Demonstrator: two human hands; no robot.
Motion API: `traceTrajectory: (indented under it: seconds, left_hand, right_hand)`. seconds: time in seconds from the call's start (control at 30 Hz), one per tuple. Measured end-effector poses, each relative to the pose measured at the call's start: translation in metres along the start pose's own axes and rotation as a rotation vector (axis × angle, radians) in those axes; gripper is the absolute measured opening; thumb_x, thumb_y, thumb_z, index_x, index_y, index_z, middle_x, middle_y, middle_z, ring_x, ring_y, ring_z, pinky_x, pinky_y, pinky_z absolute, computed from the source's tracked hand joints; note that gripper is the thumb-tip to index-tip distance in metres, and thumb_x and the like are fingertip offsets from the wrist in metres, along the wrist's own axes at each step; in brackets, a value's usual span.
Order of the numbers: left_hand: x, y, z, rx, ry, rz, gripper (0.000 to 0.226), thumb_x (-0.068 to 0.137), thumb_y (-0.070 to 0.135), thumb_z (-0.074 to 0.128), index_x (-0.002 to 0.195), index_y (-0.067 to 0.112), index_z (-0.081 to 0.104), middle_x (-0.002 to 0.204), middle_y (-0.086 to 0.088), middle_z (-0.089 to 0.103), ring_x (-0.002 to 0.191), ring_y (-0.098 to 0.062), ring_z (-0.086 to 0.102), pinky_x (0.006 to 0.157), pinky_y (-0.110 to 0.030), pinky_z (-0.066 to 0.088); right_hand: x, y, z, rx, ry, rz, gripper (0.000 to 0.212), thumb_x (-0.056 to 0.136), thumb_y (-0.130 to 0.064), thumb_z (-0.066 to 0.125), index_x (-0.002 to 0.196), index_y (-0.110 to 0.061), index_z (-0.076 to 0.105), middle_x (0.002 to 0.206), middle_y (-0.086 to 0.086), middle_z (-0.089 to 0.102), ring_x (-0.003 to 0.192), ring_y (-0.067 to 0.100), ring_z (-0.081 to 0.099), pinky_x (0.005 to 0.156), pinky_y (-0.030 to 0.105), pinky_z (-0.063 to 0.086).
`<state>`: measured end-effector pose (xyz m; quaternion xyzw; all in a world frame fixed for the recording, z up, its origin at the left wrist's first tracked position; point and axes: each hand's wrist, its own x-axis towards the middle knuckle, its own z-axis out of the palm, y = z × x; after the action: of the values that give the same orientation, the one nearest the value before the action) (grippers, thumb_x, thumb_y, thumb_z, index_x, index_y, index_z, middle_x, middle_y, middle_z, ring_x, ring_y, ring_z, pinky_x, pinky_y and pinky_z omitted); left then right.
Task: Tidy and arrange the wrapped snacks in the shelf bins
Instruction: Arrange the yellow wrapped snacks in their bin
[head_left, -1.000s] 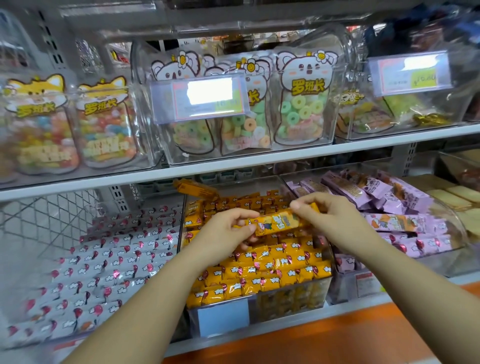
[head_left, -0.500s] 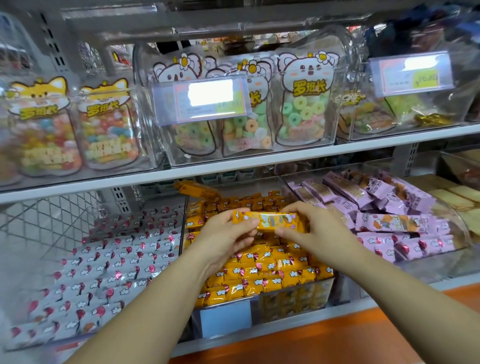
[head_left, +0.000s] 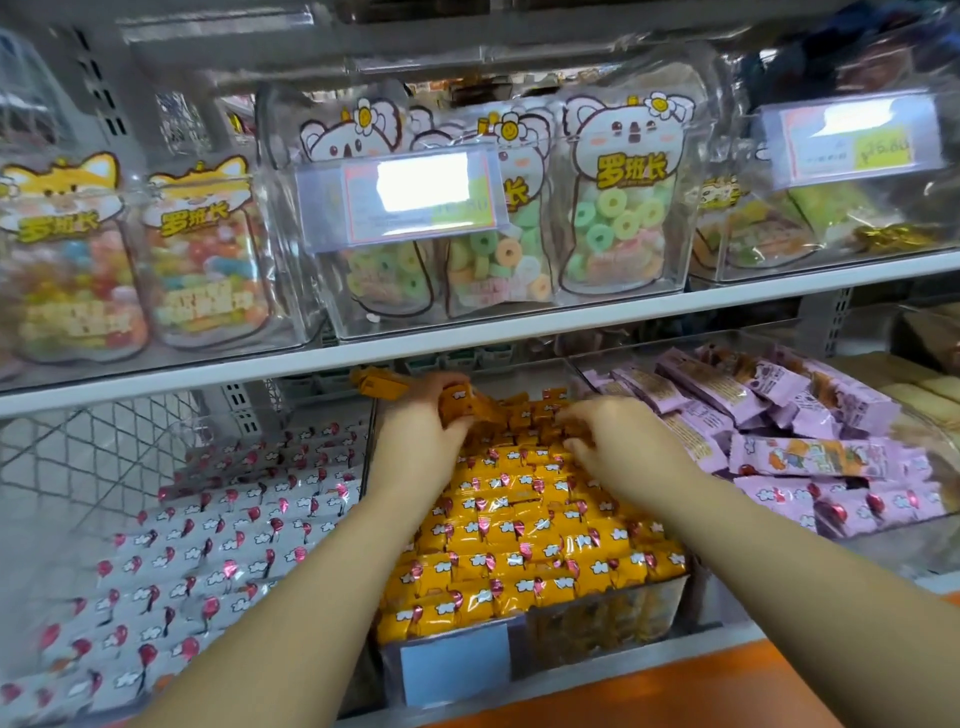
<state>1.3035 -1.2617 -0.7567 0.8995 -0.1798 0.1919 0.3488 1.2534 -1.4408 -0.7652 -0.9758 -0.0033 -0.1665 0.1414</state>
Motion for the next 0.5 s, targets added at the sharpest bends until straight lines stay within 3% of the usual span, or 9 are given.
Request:
traceTrajectory:
  seconds: [0.1, 0.2, 0.37, 0.5]
  left_hand:
    - [0.018, -0.001, 0.015, 0.013, -0.004, -0.009, 0.040, 0.088, 0.022, 0.065, 0.126, 0.021, 0.054, 0.121, -0.005, 0.059, 0.109, -0.021, 0.056, 0.083, -0.020, 0.041]
    - [0.041, -0.001, 0.029, 0.088, -0.035, -0.023, 0.039, 0.090, 0.026, 0.063, 0.127, 0.024, 0.052, 0.127, -0.004, 0.057, 0.118, -0.022, 0.052, 0.096, -0.028, 0.039]
    - [0.064, -0.001, 0.052, 0.144, -0.035, 0.039, 0.041, 0.092, 0.029, 0.059, 0.131, 0.021, 0.050, 0.131, -0.004, 0.056, 0.121, -0.022, 0.051, 0.099, -0.029, 0.037]
    - [0.078, -0.002, 0.071, 0.108, -0.007, 0.099, 0.044, 0.090, 0.027, 0.063, 0.131, 0.020, 0.051, 0.131, -0.003, 0.056, 0.121, -0.020, 0.051, 0.098, -0.028, 0.037]
  right_hand:
    - [0.024, 0.004, 0.011, -0.122, -0.055, 0.018, 0.031, 0.094, -0.029, 0.050, 0.124, -0.024, 0.057, 0.113, 0.003, 0.062, 0.105, 0.019, 0.058, 0.099, 0.039, 0.044]
    - [0.047, 0.012, 0.016, -0.081, -0.121, 0.029, 0.031, 0.095, -0.028, 0.048, 0.125, -0.023, 0.054, 0.120, 0.005, 0.059, 0.107, 0.022, 0.056, 0.092, 0.033, 0.047]
    - [0.083, 0.023, 0.015, 0.095, -0.096, 0.035, 0.040, 0.091, -0.020, 0.058, 0.130, -0.022, 0.053, 0.131, 0.006, 0.057, 0.116, 0.026, 0.055, 0.099, 0.037, 0.045]
    - [0.099, 0.028, 0.018, 0.251, -0.039, -0.068, 0.047, 0.088, -0.025, 0.063, 0.133, -0.023, 0.049, 0.133, 0.001, 0.055, 0.120, 0.018, 0.052, 0.097, 0.022, 0.038]
